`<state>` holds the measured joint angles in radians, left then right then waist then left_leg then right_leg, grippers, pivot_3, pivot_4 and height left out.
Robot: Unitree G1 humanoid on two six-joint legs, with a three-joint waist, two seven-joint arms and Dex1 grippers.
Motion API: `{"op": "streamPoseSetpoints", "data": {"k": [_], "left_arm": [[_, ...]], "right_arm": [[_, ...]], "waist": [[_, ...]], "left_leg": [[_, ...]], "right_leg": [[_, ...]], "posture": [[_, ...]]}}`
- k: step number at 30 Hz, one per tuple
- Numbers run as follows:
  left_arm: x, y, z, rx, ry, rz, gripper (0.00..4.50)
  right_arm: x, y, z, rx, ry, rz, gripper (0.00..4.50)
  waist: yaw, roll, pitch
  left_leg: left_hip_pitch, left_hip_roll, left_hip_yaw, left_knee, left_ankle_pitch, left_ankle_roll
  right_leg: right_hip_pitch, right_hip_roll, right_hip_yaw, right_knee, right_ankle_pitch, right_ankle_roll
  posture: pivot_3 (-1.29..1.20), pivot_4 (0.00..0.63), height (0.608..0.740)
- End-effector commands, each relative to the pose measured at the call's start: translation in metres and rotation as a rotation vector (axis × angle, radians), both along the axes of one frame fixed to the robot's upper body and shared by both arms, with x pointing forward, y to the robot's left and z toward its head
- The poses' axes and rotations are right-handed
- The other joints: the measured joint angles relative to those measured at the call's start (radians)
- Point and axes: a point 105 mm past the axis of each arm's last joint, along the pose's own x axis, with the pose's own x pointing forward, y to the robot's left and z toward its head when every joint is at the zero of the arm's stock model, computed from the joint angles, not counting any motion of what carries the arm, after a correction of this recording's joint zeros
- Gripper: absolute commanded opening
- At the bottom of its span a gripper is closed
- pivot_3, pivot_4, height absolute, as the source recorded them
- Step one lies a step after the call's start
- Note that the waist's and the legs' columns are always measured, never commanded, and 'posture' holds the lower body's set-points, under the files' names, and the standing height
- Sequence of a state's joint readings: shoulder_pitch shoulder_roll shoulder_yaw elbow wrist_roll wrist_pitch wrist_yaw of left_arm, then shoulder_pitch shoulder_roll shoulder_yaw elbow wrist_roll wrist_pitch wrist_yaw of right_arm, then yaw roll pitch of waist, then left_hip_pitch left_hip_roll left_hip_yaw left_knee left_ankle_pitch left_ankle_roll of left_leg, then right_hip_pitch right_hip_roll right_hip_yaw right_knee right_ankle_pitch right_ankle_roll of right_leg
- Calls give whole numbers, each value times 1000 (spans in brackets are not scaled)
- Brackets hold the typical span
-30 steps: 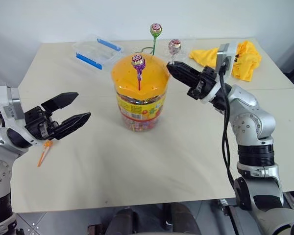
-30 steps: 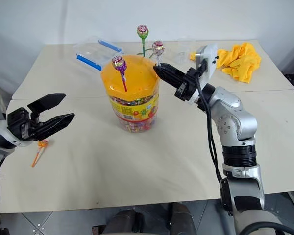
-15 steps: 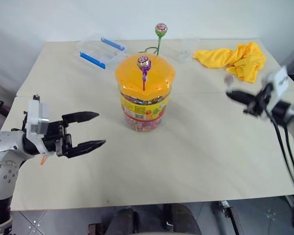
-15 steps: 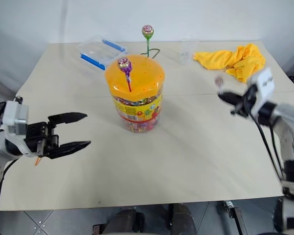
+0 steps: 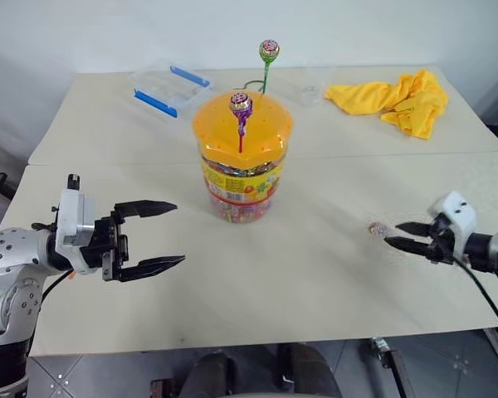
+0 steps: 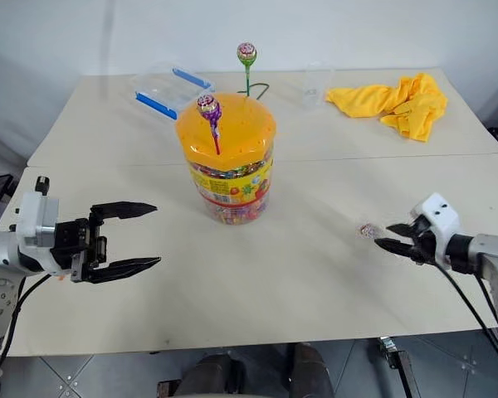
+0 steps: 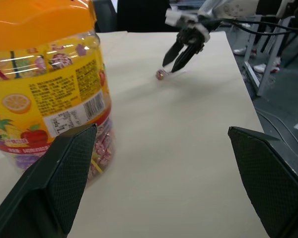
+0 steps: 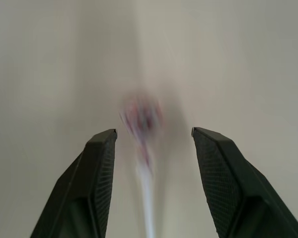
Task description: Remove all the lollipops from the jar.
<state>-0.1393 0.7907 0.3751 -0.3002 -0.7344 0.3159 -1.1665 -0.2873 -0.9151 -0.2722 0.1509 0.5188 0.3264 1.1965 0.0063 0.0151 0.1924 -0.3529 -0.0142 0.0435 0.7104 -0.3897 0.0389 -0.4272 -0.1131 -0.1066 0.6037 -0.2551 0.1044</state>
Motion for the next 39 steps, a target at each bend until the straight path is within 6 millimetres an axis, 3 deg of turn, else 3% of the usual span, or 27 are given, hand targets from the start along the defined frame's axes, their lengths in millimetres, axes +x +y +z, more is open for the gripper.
{"op": "streamPoseSetpoints", "data": {"k": [1,4,9,15,19,21,24,29,34,37,39], "left_arm": [[1,8,19,-100,-38,45,4500],[4,17,24,-169,-28,90,4500],[6,21,25,-213,-22,124,4500],[5,25,21,-228,-8,147,4500],[3,24,20,-226,-10,153,4500],[2,23,20,-228,-14,156,4500],[0,23,21,-230,-23,161,4500],[-2,22,24,-232,-36,167,4500],[-1,22,24,-234,-37,169,4500],[1,21,24,-234,-36,164,4500],[3,20,24,-235,-35,162,4500]], "right_arm": [[-7,29,54,114,-205,189,2302],[-10,83,84,200,-276,368,2302],[-16,159,111,277,-324,556,2302],[-12,218,119,269,-323,624,2302],[-4,244,122,259,-328,611,2302],[-3,251,125,266,-336,610,2302],[-4,253,130,279,-344,617,1736],[-19,245,131,274,-358,698,32],[-12,232,121,254,-279,647,32],[-8,234,125,258,-322,611,623],[-4,238,127,248,-354,587,1245]], "waist": [[-6,0,0],[-12,0,0],[-7,0,0],[-5,-1,0],[-13,0,0],[-13,0,0],[-10,0,0],[-11,-1,0],[-12,-1,0],[-13,-1,0],[-14,-1,0]], "left_leg": [[0,0,0,0,0,0],[0,1,0,1,0,-1],[-1,2,-4,1,-1,-3],[-3,-1,-7,4,-2,-1],[-3,-1,-7,4,-2,-1],[-3,-1,-7,4,-2,-1],[-3,-1,-7,4,-2,-1],[-3,-2,-7,4,-1,-1],[-3,-1,-7,4,-1,-1],[-3,-1,-6,4,-1,-1],[-3,-1,-6,4,-2,-1]], "right_leg": [[0,0,0,0,0,0],[0,-1,1,1,0,0],[-1,-1,0,2,-1,-2],[0,-1,-2,2,-1,-2],[-1,-1,-2,3,-1,-2],[-2,0,-2,4,-1,-2],[-1,1,-2,4,-1,-2],[-2,0,-2,4,-1,-2],[-1,0,-2,4,-1,-2],[-2,-1,-2,4,-1,-2],[-2,-1,-1,4,-1,-2]], "posture": [[0,150,740],[0,150,740],[0,150,740],[0,150,740],[0,150,740],[0,150,740],[0,150,740],[0,150,740],[0,150,740],[0,150,740],[0,150,740]]}}
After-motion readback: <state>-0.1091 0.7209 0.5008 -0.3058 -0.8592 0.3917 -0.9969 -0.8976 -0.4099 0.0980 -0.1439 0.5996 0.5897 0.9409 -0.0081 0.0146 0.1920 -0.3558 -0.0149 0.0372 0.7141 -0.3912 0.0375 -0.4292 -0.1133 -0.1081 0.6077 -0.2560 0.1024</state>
